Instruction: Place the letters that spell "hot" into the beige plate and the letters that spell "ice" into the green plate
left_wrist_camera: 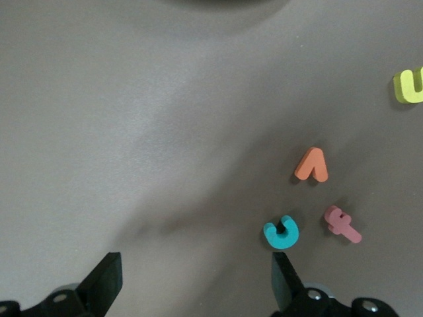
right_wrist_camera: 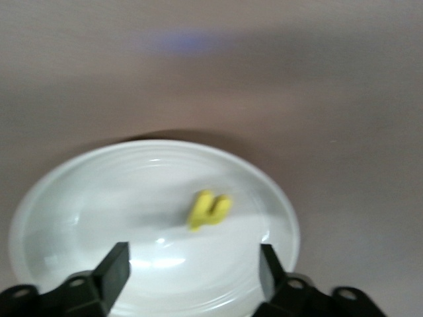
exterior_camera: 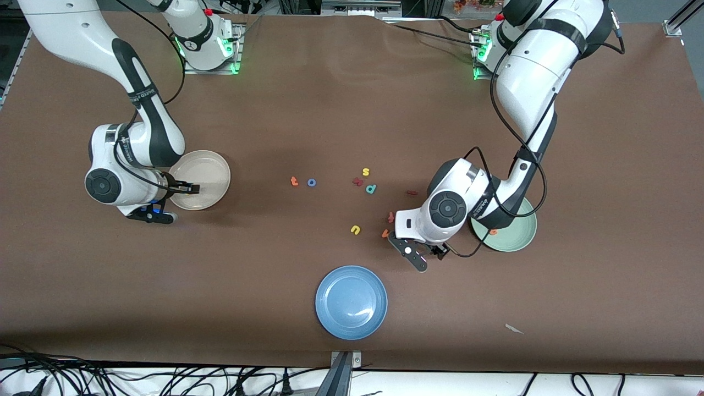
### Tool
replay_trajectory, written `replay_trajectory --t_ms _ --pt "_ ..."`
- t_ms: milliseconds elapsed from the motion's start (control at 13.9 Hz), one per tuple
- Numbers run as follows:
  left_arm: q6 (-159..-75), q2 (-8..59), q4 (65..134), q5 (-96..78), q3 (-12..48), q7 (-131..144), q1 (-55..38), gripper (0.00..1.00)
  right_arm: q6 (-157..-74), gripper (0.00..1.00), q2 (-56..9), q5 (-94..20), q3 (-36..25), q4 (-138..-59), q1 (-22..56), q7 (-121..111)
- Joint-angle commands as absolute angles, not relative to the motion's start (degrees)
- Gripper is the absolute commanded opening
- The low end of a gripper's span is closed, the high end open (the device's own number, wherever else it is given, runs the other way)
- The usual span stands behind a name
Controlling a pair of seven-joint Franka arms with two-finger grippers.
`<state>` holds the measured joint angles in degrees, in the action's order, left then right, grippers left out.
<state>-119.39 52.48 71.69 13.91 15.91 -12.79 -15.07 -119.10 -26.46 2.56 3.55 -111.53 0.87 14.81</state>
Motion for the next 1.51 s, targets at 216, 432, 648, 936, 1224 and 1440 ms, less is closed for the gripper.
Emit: replay_trajectory --t_ms 216,432,648,936,1224,1440 --pt "-119.4 52.0 74.0 14.1 15.8 -1.2 -18.2 0.96 -117.0 1.00 -23.3 0.7 15.5 -107.6 1.2 34.5" --pt "-121.5 52.0 76.1 14.2 15.6 -1.1 -18.5 0.92 -122.2 0.99 -25.2 0.9 21.2 -108.4 2.2 37.2" --pt "-124.3 51.5 78.7 16.0 15.7 -1.2 -17.4 0.82 -126.0 0.99 -28.8 1.6 21.4 -108.6 6.9 36.4" --pt "-124.4 51.6 78.7 16.2 15.8 -1.0 -17.7 0.70 -129.7 0.99 -31.2 1.7 21.4 -109.5 8.9 25.2" --pt "-124.9 51.6 78.7 16.2 15.8 -0.6 -17.9 0.66 -134.6 0.99 -32.2 5.5 21.3 -112.2 11.5 23.0" --pt "-126.0 51.9 78.7 16.2 15.8 -0.5 -18.0 0.56 -135.5 0.80 -32.9 7.6 21.3 -112.3 11.4 23.1"
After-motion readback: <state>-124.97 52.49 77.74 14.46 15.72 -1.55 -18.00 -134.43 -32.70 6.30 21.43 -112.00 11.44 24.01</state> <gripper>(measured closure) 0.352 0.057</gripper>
